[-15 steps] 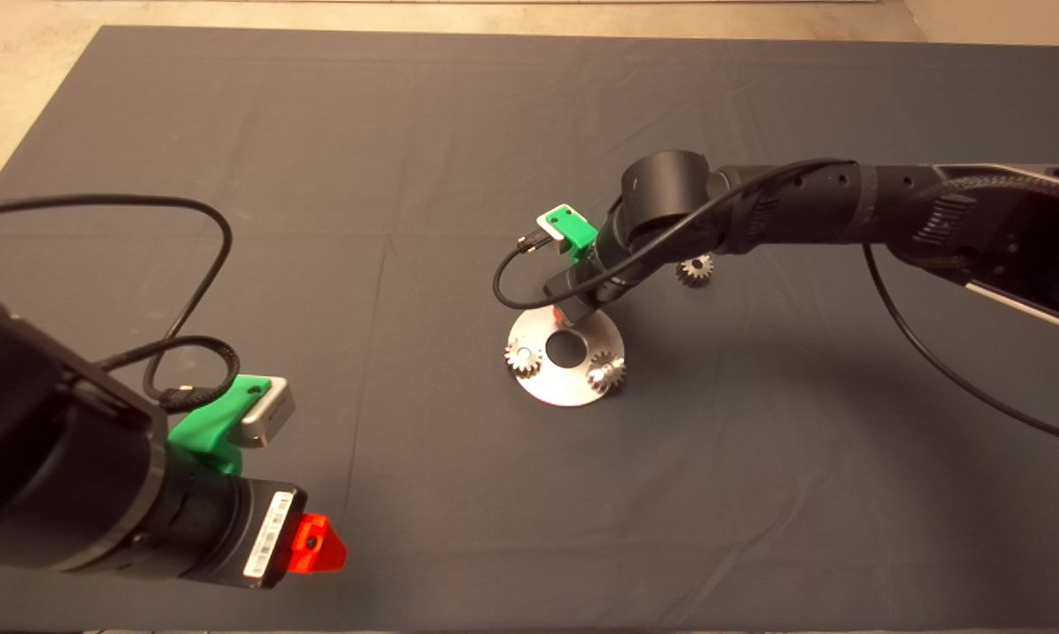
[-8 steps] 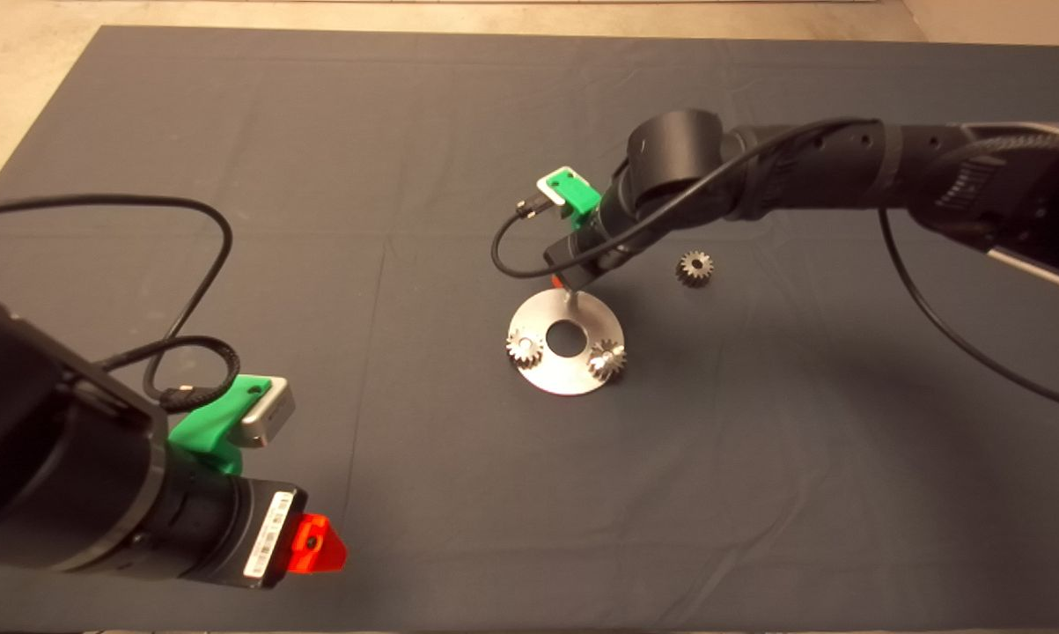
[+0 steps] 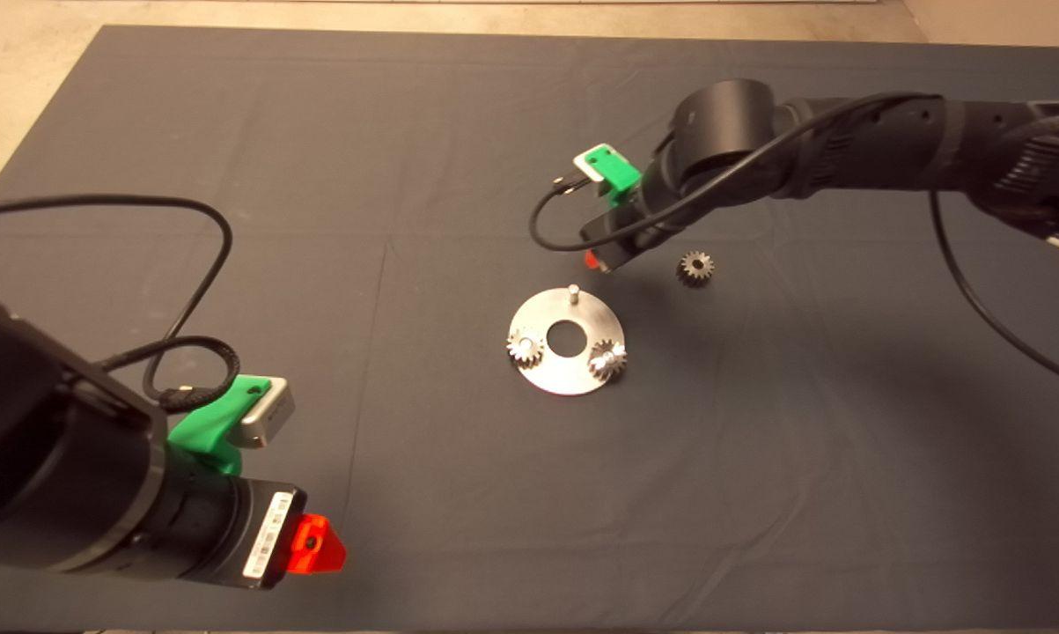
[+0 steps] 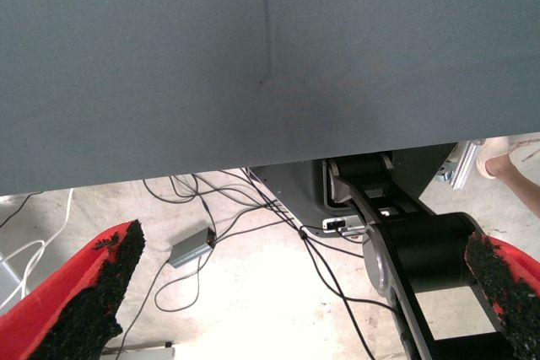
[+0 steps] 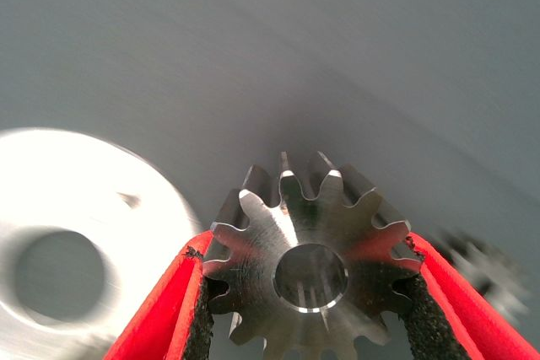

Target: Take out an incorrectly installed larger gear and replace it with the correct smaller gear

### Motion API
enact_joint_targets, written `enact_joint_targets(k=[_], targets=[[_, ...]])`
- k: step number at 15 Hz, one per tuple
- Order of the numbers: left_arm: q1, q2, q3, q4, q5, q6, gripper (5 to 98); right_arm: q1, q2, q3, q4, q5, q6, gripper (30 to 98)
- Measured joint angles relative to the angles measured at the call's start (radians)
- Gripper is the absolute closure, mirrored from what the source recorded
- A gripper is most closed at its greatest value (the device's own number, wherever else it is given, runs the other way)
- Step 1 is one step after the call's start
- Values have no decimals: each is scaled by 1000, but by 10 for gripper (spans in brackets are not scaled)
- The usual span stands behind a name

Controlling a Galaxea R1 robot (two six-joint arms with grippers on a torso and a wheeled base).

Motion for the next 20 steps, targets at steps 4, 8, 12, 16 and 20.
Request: enact_joint_targets(k=[4, 8, 12, 16, 20], targets=[[0, 0, 0, 0, 0, 0, 59, -21, -68, 111, 1, 2, 0, 800], [0, 0, 0, 0, 0, 0, 59, -50, -117, 195, 3, -12, 16, 801], [0, 0, 0, 0, 0, 0, 59, -97, -143, 229, 4, -26, 26, 800], [0, 0, 0, 0, -1, 0, 59, -103, -170, 268, 3, -39, 30, 800], [0, 1, 2, 0, -1, 0, 59, -124, -189, 272, 3, -58, 33, 801]])
